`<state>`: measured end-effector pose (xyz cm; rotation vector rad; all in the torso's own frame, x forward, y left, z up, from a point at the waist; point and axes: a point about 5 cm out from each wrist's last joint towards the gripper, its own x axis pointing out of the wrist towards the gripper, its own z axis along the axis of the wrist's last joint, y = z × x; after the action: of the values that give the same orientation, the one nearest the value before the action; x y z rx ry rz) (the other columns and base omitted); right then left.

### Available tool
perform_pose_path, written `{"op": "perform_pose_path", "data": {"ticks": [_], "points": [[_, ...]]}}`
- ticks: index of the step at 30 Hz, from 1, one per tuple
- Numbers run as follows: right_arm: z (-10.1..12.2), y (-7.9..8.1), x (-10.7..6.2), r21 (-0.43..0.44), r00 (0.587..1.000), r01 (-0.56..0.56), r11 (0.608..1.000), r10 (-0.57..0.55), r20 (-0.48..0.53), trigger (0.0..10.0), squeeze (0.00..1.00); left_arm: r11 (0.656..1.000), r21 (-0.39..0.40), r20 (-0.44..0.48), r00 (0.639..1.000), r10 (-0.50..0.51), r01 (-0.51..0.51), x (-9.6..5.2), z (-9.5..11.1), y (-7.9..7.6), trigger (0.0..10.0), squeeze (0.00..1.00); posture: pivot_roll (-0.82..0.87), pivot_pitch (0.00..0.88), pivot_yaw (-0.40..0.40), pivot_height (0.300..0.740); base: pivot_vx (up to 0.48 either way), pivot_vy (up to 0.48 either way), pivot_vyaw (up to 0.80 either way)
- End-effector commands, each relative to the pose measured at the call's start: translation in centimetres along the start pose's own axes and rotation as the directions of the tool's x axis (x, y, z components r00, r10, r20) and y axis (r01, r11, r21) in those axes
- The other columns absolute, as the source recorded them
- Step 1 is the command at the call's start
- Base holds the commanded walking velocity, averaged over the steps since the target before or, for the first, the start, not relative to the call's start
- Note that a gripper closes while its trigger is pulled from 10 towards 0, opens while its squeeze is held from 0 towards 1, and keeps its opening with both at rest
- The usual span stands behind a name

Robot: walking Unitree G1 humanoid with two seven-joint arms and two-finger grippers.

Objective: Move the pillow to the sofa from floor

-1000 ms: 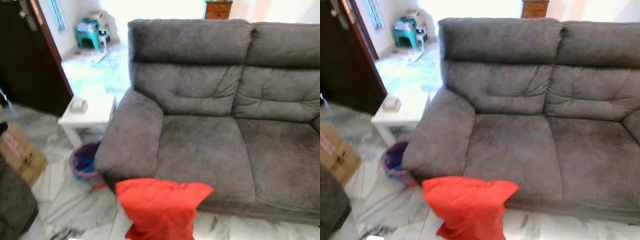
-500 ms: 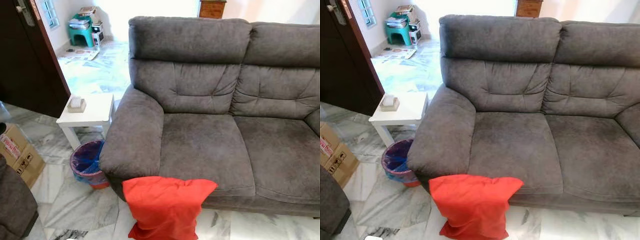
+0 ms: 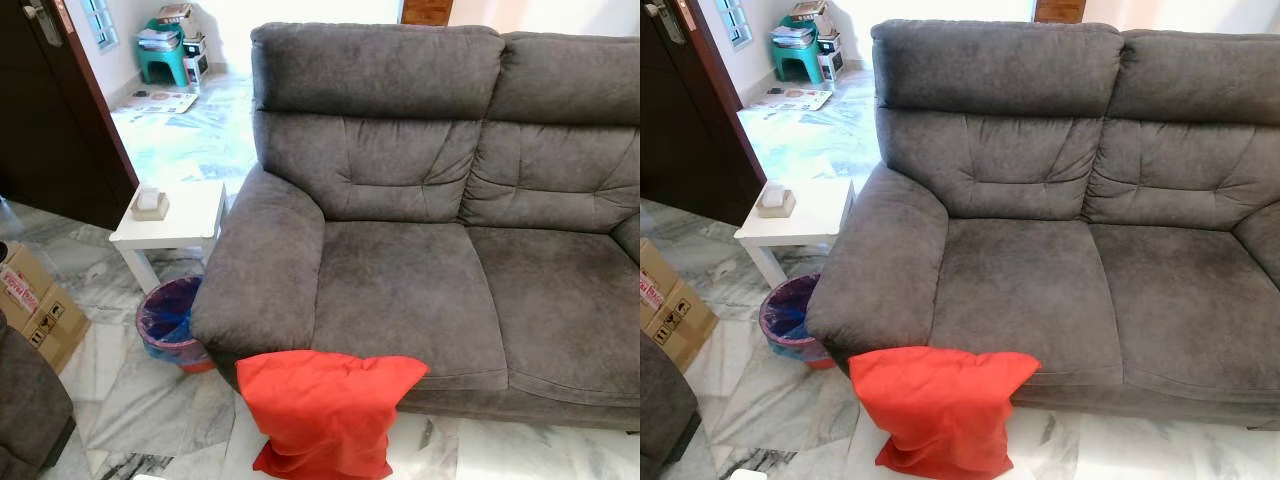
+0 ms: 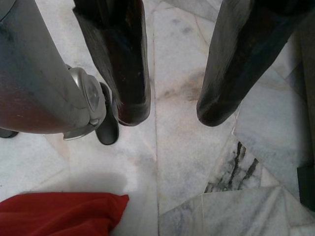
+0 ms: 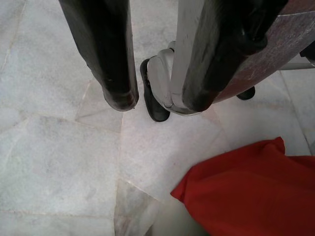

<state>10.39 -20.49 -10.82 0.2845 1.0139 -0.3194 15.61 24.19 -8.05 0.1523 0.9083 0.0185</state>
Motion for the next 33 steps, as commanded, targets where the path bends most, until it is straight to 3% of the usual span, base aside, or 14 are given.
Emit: {"op": "perform_pose_path", "data": {"ticks": [1,28,33], "points": [[-0.6,-0.2,-0.1,0.009,1.0,0.006,1.0,-0.006,-0.021,10.0,0.0,1.0,0.01,-0.021,1.0,-0.01,0.01,-0.1,-0.5,-0.2,10.0,0.0,0.11,0.086,0.023,0.74,0.0,0.0,0.0],[-0.4,0.0,-0.1,-0.005,1.0,-0.001,1.0,0.001,-0.02,10.0,0.0,1.0,0.009,-0.018,1.0,-0.007,0.007,-0.1,-0.6,-0.3,10.0,0.0,0.11,0.092,0.019,0.74,0.275,0.0,0.0],[0.3,0.0,0.1,-0.012,1.0,-0.01,1.0,0.01,0.004,10.0,0.0,1.0,0.009,0.069,0.998,-0.003,0.002,0.2,1.2,-0.2,10.0,0.0,0.11,0.095,0.016,0.74,0.0,0.0,0.0]]}}
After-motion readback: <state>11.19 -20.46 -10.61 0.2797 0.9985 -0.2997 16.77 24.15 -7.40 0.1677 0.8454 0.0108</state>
